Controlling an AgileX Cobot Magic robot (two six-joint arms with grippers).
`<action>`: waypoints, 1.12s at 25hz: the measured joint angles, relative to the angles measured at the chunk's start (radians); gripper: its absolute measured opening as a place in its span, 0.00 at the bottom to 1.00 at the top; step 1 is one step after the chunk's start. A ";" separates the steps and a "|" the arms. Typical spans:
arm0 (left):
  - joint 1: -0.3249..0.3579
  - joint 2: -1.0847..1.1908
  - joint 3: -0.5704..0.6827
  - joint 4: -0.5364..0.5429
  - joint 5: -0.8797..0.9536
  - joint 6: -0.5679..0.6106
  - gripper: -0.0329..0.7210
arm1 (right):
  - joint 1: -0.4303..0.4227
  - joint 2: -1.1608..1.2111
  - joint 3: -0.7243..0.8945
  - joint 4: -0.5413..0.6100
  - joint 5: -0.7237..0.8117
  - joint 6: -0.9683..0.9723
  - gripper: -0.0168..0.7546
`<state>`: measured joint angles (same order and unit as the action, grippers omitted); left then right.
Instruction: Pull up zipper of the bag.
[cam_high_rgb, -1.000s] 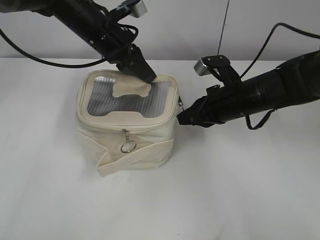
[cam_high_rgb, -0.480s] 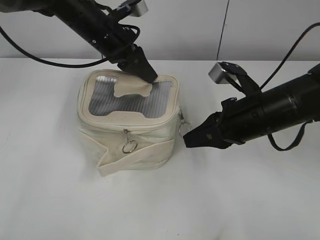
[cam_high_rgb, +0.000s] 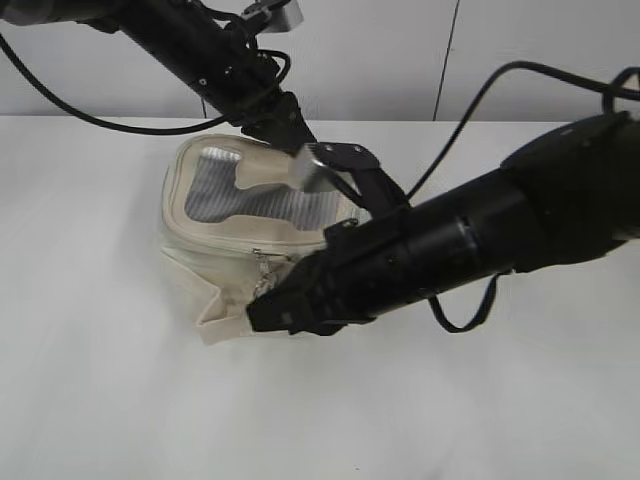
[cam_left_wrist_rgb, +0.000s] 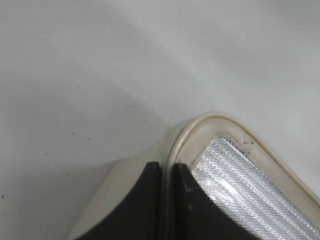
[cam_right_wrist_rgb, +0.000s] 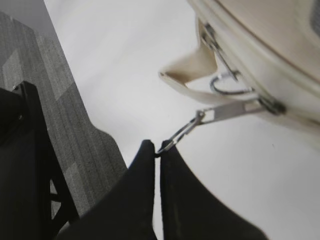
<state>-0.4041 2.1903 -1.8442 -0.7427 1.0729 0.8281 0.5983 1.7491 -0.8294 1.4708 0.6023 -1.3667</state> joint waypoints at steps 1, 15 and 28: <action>-0.004 0.000 0.000 0.004 -0.009 -0.013 0.09 | 0.029 0.010 -0.019 0.013 -0.021 0.001 0.03; -0.016 -0.030 0.000 -0.012 -0.081 -0.114 0.34 | 0.076 0.094 -0.171 -0.533 0.064 0.612 0.43; -0.016 -0.518 0.447 0.123 -0.216 -0.272 0.28 | 0.059 -0.436 0.018 -1.093 0.140 1.279 0.51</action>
<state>-0.4197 1.6723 -1.3970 -0.6202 0.8573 0.5557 0.6568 1.3130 -0.8115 0.3776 0.7420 -0.0872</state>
